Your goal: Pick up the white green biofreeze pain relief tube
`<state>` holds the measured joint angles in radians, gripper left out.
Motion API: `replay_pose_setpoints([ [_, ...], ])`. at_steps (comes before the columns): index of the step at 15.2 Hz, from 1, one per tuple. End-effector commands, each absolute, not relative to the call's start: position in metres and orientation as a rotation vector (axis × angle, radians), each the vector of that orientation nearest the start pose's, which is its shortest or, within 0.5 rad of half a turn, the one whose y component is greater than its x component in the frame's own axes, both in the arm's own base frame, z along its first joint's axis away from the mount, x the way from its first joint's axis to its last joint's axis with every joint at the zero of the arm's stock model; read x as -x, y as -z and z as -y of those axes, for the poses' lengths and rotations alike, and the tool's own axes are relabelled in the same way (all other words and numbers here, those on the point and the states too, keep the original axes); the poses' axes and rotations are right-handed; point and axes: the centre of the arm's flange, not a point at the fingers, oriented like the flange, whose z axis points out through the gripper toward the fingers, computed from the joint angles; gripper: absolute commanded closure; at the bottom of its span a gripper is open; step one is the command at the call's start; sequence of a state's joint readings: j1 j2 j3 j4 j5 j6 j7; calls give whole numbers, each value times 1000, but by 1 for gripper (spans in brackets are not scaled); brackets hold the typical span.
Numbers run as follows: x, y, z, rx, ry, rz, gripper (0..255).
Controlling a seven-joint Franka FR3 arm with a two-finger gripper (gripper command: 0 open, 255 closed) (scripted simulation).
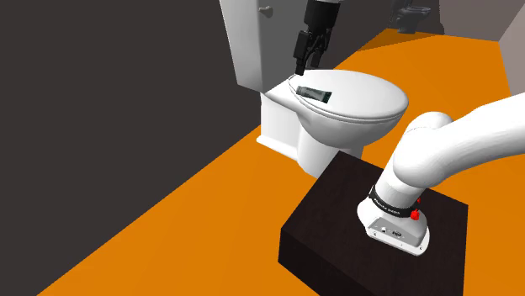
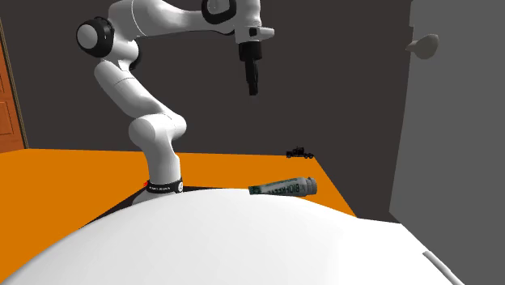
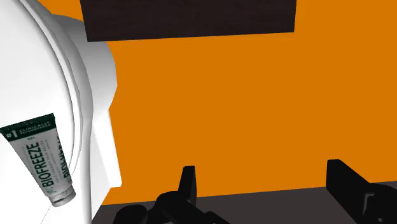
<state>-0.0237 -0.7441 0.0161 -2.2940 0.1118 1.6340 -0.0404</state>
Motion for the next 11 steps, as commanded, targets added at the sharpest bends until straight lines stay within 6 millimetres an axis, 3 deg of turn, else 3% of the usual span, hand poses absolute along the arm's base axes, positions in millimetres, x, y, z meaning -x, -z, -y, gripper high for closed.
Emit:
replay_pose_setpoints([
  [1,-326,-613,-11,3040,132,41,0],
  [11,-347,-537,84,3102,193,183,0],
])
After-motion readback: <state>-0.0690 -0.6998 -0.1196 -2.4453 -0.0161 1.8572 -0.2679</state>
